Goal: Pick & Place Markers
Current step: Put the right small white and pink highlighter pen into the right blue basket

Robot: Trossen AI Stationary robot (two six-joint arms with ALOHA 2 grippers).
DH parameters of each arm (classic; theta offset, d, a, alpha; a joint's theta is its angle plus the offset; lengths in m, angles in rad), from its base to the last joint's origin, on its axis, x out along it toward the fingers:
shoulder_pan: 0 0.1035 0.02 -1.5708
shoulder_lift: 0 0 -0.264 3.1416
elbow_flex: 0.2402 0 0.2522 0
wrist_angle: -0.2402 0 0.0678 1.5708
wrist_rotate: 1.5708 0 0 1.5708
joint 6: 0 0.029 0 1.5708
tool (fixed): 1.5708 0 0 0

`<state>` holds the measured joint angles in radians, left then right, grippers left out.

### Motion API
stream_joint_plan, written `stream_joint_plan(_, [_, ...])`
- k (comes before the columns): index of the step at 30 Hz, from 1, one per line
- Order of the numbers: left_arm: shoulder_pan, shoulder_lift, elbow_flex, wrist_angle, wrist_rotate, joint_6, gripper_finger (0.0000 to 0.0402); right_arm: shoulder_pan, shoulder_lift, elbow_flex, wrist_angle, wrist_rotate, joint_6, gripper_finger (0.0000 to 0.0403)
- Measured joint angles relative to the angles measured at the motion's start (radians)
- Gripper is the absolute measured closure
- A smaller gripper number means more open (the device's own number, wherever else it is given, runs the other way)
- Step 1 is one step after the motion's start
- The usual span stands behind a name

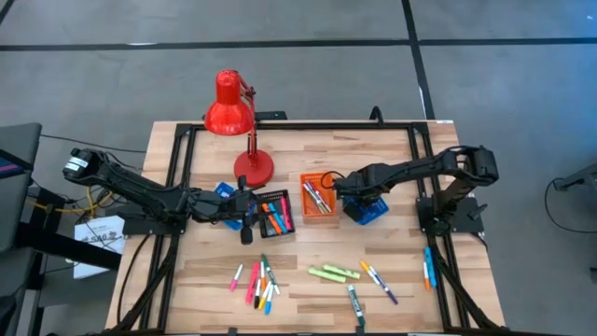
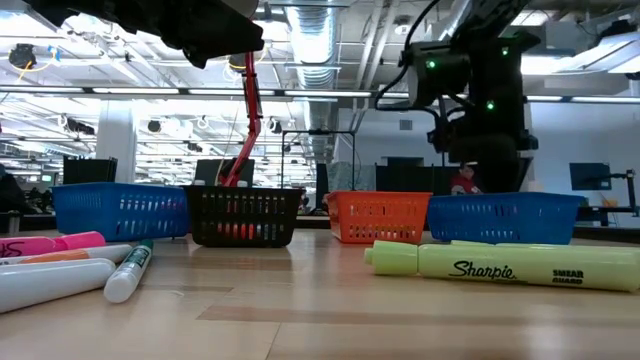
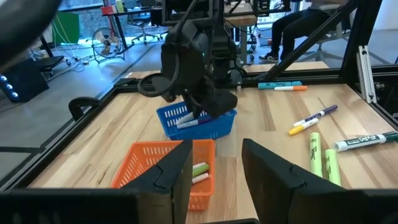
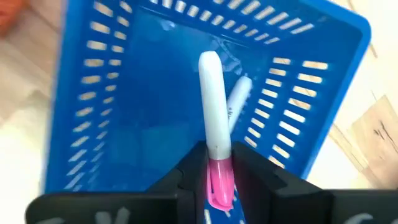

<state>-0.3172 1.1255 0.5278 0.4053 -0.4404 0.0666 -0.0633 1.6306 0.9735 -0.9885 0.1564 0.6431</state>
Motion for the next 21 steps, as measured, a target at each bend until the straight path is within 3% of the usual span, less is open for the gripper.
stream_joint_plan(8, [0.000,0.000,0.000,0.008,0.000,0.000,0.0266,0.018,0.000,0.038,0.010,-0.001,-0.100,0.0339])
stream_joint_plan(21, [0.000,0.000,0.000,0.008,0.000,0.000,0.0266,0.002,0.000,0.037,0.053,-0.002,-0.110,0.0331])
